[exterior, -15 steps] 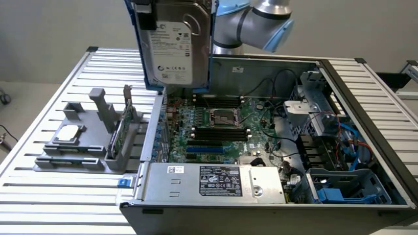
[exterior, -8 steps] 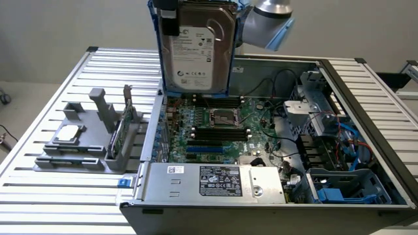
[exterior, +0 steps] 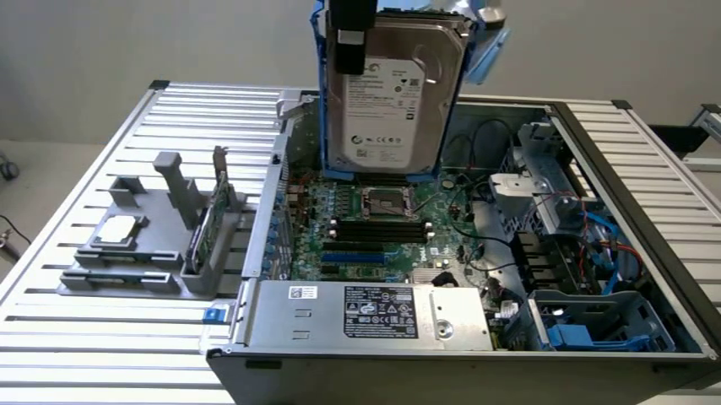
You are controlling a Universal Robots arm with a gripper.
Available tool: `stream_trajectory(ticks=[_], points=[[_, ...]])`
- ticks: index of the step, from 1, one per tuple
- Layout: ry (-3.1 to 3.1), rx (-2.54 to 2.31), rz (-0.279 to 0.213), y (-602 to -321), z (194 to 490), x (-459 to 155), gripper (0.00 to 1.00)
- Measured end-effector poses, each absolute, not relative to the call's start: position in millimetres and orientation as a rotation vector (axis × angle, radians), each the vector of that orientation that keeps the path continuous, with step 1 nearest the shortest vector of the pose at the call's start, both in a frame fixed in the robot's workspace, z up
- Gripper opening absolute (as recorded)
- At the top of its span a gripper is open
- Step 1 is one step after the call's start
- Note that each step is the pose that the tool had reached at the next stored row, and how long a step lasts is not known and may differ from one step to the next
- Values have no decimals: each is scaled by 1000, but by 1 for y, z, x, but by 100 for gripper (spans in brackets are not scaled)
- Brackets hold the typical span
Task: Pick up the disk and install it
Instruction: 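Pick up the disk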
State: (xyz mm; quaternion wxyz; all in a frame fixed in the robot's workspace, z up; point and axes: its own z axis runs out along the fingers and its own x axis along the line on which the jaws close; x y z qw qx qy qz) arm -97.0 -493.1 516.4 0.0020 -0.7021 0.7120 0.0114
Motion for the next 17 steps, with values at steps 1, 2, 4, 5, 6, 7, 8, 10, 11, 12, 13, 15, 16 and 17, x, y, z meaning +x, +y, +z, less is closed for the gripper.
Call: stream_trajectory(ticks=[1,2,4,5,6,7,8,10,11,12,13,15,16,17], points=[[2234,-2203,36,-495,516,-93,33],[2234,-2203,36,-497,516,-88,33],[2234,-2203,36,-501,516,-79,33],[2234,-2203,36,-503,516,-74,33],[2234,-2203,36,-504,516,-70,33],[2234,-2203,36,-506,516,-65,33],[2234,-2203,36,-508,516,-61,33],[2234,-2203,36,-512,516,-52,33],[2234,-2203,36,-514,516,-45,33],[2234,-2203,36,-516,516,-41,33],[2234,-2203,36,-519,516,-35,33],[2234,-2203,36,-523,516,-27,33],[2234,-2203,36,-525,516,-24,33],[2234,-2203,36,-527,515,-20,33]])
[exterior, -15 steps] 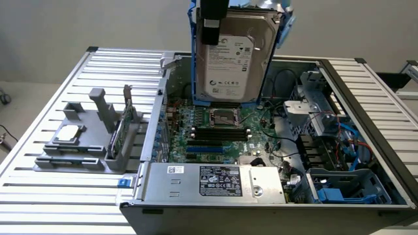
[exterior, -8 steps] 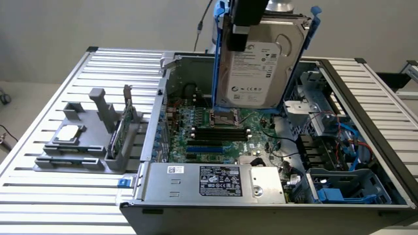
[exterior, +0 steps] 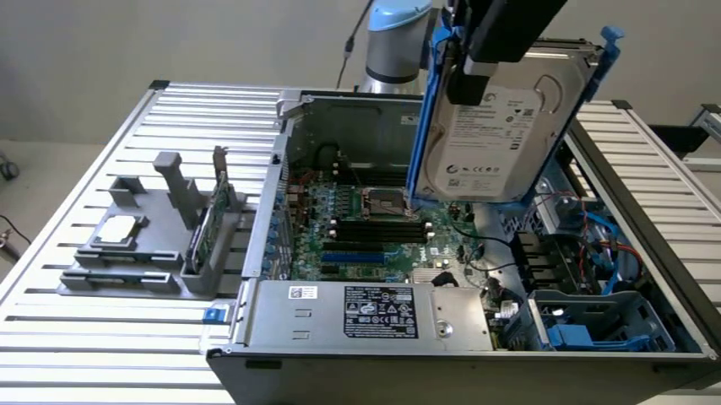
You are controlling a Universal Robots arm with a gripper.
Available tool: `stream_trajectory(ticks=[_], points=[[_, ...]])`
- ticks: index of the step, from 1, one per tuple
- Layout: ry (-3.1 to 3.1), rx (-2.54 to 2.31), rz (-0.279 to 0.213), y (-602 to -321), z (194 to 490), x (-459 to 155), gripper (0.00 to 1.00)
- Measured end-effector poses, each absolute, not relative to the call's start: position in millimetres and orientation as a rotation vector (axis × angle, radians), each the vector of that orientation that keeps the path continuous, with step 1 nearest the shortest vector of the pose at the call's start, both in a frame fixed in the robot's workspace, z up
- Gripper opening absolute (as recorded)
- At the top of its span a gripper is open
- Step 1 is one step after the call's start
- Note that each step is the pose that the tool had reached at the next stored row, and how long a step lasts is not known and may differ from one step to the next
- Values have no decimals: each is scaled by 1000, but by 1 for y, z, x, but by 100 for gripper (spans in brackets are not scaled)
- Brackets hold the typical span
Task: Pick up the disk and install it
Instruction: 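Pick up the disk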
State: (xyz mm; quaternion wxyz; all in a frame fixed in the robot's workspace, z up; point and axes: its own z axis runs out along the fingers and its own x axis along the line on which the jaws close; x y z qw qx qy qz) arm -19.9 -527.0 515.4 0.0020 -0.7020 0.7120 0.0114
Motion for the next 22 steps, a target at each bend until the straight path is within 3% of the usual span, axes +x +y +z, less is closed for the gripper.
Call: stream_trajectory(ticks=[22], points=[[2225,-2194,17,-576,493,43,33]])
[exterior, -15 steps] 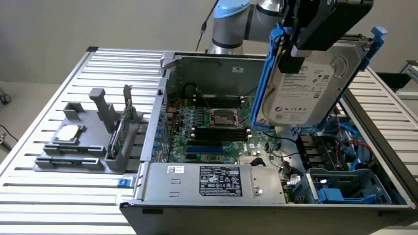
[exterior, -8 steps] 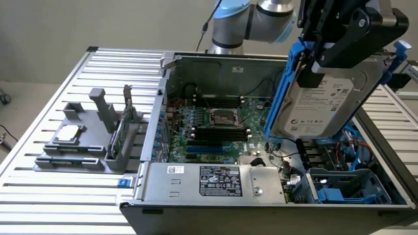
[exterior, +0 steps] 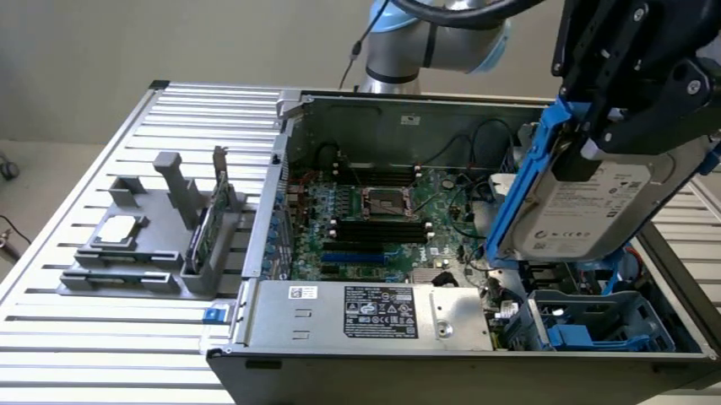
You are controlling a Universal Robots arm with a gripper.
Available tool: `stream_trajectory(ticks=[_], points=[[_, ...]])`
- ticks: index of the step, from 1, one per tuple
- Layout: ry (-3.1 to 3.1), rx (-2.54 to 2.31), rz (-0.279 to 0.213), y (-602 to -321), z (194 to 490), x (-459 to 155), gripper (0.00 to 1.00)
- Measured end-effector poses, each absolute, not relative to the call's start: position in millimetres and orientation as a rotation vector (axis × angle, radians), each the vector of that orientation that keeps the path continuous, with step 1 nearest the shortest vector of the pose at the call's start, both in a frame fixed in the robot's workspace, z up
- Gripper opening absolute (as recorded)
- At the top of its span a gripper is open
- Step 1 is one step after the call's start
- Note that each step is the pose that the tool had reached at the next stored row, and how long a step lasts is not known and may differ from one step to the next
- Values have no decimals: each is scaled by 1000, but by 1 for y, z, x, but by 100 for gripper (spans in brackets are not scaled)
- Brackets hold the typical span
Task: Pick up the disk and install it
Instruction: 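Pick up the disk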
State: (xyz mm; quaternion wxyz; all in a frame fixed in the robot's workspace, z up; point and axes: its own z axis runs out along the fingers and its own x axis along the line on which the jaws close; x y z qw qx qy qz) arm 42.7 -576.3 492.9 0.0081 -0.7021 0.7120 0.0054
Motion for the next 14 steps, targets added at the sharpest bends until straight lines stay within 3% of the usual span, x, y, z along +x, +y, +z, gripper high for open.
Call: stream_trajectory(ticks=[14], points=[[2222,-2192,10,-590,471,94,33]])
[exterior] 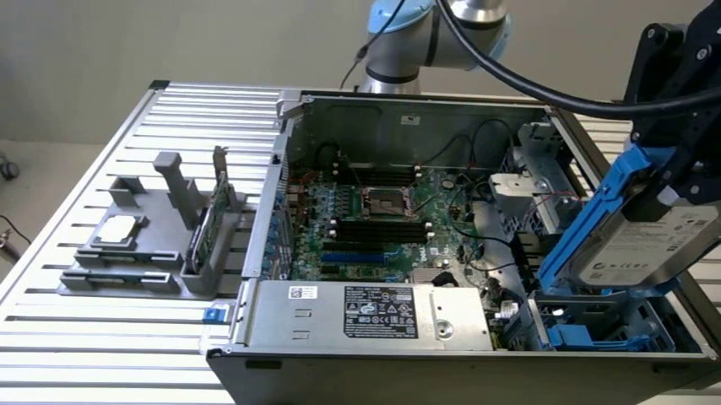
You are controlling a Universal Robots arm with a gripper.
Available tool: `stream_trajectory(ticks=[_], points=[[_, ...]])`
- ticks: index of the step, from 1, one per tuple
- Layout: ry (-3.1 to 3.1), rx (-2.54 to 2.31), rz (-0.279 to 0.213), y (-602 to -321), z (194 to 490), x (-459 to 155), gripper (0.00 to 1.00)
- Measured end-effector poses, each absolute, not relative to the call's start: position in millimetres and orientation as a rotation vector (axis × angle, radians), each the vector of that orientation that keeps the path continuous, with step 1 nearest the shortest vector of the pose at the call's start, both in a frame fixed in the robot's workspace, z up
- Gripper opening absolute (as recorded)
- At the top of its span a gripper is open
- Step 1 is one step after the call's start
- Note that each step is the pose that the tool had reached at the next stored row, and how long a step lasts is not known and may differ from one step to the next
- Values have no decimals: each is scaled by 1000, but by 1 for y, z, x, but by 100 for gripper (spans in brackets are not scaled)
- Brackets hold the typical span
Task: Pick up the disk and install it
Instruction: 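Pick up the disk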
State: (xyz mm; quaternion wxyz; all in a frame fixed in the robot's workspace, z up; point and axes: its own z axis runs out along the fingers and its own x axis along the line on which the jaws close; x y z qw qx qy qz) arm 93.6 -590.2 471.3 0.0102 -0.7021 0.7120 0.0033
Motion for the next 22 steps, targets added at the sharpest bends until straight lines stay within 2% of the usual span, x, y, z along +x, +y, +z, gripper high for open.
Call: stream_trajectory(ticks=[10,22], points=[[2223,-2191,10,-592,456,102,33],[2222,-2191,11,-593,455,103,33]])
